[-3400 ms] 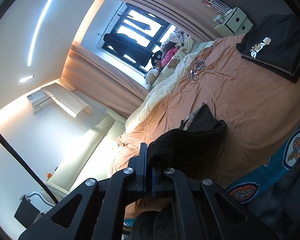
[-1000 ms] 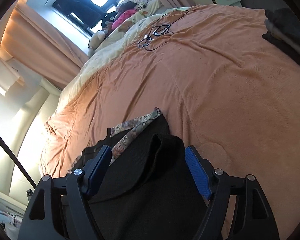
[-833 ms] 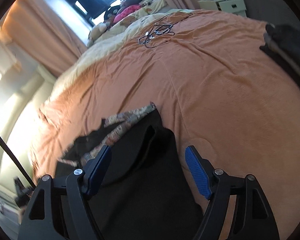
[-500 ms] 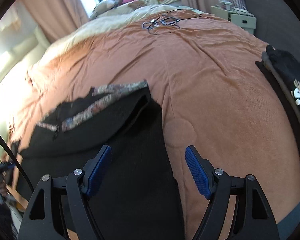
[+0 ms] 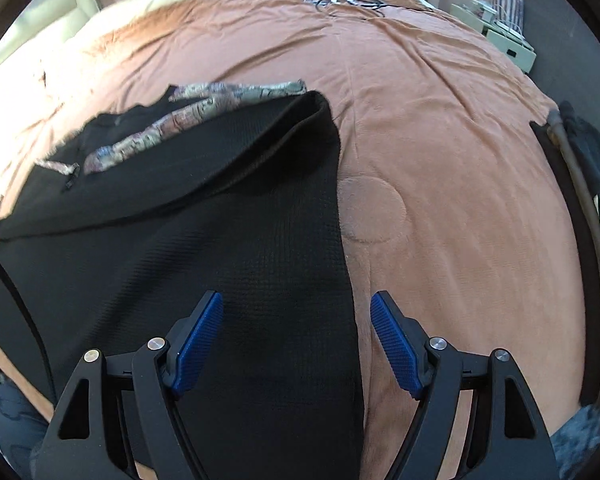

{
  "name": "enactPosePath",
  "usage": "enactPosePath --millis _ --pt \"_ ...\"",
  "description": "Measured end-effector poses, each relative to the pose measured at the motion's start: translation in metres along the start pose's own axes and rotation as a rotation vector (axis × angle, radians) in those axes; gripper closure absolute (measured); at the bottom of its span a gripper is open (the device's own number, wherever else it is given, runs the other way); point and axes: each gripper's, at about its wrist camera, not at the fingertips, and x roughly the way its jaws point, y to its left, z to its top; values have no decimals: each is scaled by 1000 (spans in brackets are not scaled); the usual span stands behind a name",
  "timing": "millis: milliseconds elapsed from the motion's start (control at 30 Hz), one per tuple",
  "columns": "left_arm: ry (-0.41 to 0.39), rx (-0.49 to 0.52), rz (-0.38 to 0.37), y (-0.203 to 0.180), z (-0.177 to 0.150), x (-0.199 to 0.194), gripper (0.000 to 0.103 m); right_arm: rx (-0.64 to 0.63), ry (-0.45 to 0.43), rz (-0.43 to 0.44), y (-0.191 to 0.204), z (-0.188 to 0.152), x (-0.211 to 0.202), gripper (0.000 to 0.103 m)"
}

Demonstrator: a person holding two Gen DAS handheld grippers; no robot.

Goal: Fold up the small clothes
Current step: 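Close both grippers on the edge of the folded black shirt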

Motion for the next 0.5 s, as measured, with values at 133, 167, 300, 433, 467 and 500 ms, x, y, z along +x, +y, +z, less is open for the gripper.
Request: enactPosePath --millis 133,167,300,433,467,500 --pt "-2 21 22 -2 16 9 31 -25 12 -34 8 16 18 28" --pt "0 21 22 -3 22 11 31 -30 13 -41 10 23 22 28" --pt "-3 37 46 -7 47 18 31 -56 16 -77 15 45 40 28" --pt "-12 57 74 -12 71 27 29 -56 17 -99 15 64 55 28" --pt "-16 61 82 -14 76 29 29 -50 9 -98 13 70 59 28" --pt "-23 64 93 -15 83 31 29 -47 -1 -105 12 73 61 28"
